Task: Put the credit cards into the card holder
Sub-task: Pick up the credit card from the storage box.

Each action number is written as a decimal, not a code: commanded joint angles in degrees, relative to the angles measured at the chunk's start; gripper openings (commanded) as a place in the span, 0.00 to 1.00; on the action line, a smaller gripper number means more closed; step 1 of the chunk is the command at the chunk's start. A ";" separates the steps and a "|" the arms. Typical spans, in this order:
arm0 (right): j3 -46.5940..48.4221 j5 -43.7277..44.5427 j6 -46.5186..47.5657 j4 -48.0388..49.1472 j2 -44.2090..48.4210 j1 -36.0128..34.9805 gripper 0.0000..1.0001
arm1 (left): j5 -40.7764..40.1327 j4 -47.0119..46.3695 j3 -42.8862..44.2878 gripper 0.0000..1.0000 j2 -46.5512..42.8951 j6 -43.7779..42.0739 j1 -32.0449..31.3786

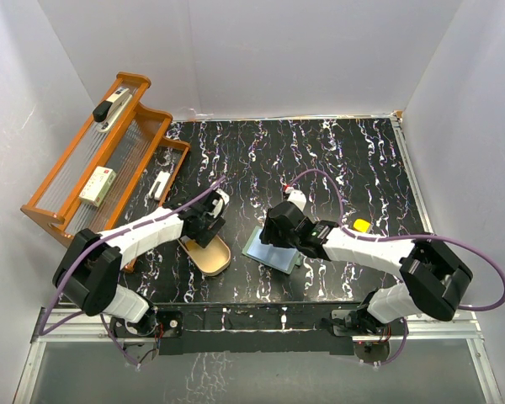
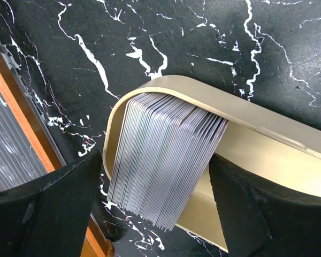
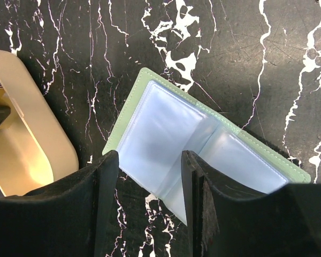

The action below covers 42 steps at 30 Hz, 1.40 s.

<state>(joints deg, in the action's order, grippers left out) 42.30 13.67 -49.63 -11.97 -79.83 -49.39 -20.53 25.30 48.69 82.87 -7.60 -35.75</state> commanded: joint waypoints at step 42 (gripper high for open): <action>-1.08 3.71 0.45 0.90 6.74 0.41 0.49 | 5.94 1.99 6.48 0.56 -0.59 3.11 8.99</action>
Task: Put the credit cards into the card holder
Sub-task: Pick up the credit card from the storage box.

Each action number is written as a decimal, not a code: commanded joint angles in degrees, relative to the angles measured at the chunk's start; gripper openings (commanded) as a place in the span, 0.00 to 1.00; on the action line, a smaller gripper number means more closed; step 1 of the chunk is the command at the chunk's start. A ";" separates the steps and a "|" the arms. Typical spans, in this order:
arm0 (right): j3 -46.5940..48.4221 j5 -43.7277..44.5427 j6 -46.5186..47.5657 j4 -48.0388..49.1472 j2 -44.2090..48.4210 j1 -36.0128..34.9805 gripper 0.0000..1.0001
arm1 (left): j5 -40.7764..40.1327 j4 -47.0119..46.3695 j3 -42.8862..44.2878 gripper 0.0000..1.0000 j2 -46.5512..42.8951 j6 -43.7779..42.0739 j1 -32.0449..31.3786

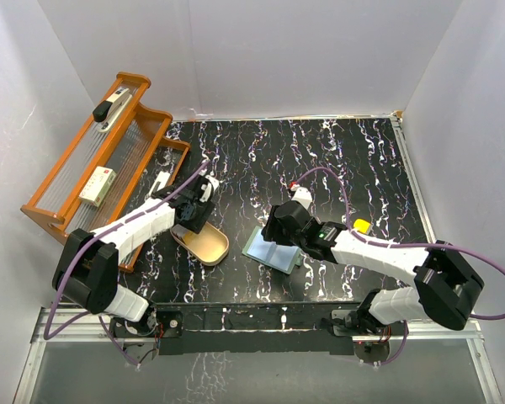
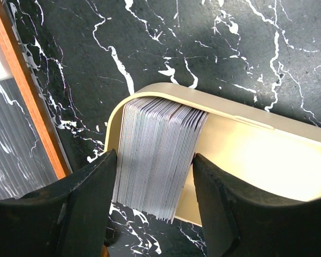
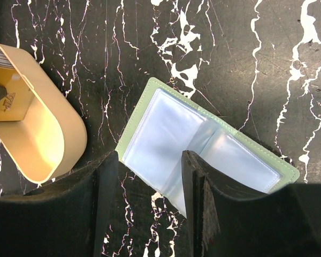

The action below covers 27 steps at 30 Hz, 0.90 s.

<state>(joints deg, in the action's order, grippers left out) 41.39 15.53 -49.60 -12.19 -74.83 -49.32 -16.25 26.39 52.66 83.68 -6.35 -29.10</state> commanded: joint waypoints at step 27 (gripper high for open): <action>0.27 0.74 0.39 1.98 0.31 0.35 0.50 | 5.38 2.96 4.72 0.21 0.44 2.48 4.36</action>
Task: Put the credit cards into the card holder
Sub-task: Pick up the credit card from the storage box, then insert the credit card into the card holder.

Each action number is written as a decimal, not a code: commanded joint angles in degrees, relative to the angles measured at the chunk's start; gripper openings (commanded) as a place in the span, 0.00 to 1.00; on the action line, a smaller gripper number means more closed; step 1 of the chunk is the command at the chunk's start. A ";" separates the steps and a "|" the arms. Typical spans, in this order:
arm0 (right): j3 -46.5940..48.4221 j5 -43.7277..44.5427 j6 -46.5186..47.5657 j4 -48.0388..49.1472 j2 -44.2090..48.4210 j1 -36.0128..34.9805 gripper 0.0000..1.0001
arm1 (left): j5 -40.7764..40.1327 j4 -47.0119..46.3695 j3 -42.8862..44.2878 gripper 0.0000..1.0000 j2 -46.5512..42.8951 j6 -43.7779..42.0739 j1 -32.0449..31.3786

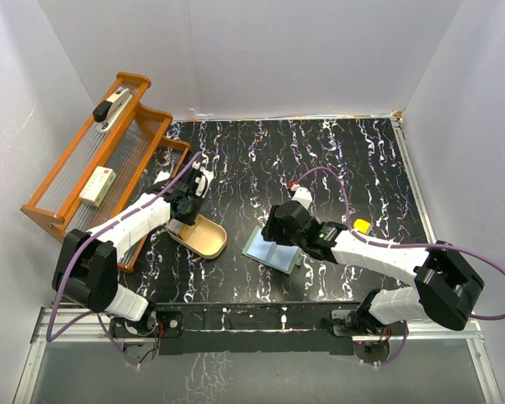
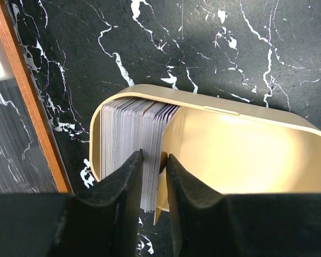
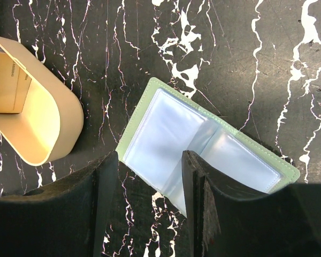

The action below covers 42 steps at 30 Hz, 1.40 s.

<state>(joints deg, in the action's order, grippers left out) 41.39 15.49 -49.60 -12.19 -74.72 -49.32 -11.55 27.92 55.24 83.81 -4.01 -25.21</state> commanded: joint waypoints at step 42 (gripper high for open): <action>-3.60 -2.66 8.31 -11.09 -0.04 6.23 0.30 | 46.42 -25.13 -1.98 0.00 1.62 36.87 -5.07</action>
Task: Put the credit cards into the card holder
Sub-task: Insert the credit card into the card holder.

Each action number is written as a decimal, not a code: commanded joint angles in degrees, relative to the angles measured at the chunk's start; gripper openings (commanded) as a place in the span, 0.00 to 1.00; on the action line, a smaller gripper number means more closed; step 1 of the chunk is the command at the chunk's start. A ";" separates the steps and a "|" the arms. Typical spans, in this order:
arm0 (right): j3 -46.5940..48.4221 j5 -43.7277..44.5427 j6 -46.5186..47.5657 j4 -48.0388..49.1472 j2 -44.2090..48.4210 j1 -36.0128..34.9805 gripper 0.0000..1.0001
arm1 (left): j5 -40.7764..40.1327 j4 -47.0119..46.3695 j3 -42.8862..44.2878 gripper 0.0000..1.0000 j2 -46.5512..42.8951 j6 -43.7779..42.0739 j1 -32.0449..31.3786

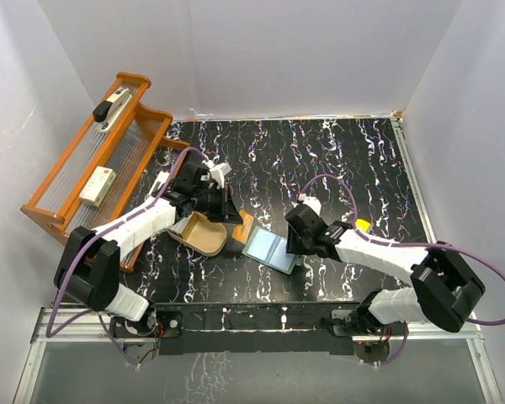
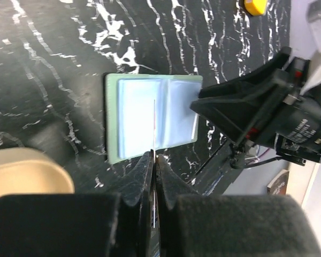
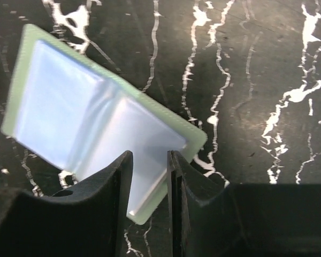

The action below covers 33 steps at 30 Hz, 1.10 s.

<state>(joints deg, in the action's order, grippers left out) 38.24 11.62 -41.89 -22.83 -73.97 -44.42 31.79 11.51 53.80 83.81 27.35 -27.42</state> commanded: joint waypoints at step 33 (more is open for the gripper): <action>-0.06 -2.42 13.04 8.51 -5.27 7.78 0.26 | -3.97 -18.22 -3.31 0.00 14.93 20.33 -10.19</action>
<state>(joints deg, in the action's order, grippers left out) 37.36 9.30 -28.62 -14.50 -80.77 -36.95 28.60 -6.85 50.74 98.26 45.67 -36.93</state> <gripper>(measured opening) 0.252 0.009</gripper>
